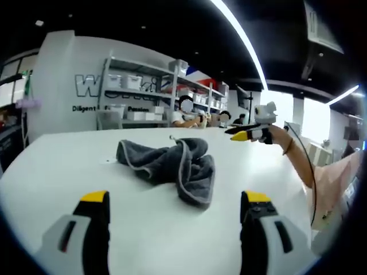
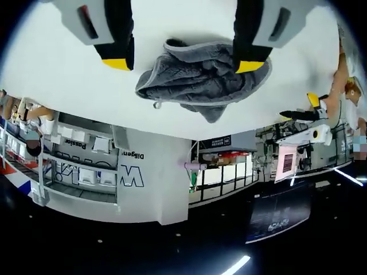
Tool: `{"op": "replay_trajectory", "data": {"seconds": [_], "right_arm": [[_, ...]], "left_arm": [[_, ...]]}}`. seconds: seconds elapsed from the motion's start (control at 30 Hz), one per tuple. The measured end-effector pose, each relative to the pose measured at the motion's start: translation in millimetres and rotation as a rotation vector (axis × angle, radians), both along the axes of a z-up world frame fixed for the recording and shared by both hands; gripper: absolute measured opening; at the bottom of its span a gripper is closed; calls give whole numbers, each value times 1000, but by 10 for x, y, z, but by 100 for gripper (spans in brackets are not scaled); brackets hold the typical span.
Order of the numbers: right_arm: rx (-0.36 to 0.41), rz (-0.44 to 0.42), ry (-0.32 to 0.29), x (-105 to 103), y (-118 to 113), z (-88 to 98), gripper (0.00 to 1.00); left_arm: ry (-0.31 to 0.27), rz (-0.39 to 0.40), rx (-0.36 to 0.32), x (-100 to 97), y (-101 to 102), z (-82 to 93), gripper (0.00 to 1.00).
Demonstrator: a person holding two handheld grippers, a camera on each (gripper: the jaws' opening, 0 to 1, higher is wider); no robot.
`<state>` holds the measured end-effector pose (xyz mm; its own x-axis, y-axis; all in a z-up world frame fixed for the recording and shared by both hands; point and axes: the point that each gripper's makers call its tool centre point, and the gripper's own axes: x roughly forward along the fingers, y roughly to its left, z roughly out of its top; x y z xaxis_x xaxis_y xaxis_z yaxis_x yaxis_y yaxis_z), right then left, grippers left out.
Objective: Fold the towel on the table until its edges align and the towel forms a compact rectangular stack.
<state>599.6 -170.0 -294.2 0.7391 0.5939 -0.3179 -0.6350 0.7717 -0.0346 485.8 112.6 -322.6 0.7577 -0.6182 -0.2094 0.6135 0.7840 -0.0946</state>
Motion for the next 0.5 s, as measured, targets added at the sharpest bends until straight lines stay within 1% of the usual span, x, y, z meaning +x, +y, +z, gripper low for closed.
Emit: {"op": "replay_trajectory", "data": {"seconds": [0.1, 0.13, 0.23, 0.37, 0.43, 0.5], "right_arm": [[-1, 4, 9, 91, 15, -31, 68], [0, -13, 27, 146, -1, -65, 67], [10, -29, 43, 256, -10, -116, 62], [11, -41, 63, 338, -13, -203, 55], [17, -51, 75, 374, -22, -243, 55], [18, -56, 84, 422, -28, -279, 53]], "left_arm": [[-1, -1, -4, -5, -2, 8, 99], [-2, -2, -4, -7, -2, 10, 99], [-4, -2, -5, -15, -5, 16, 99], [-7, -4, -4, -35, -11, 20, 99], [-10, -5, -6, -44, -17, 28, 99], [-11, -6, -8, -48, -18, 32, 99]]}}
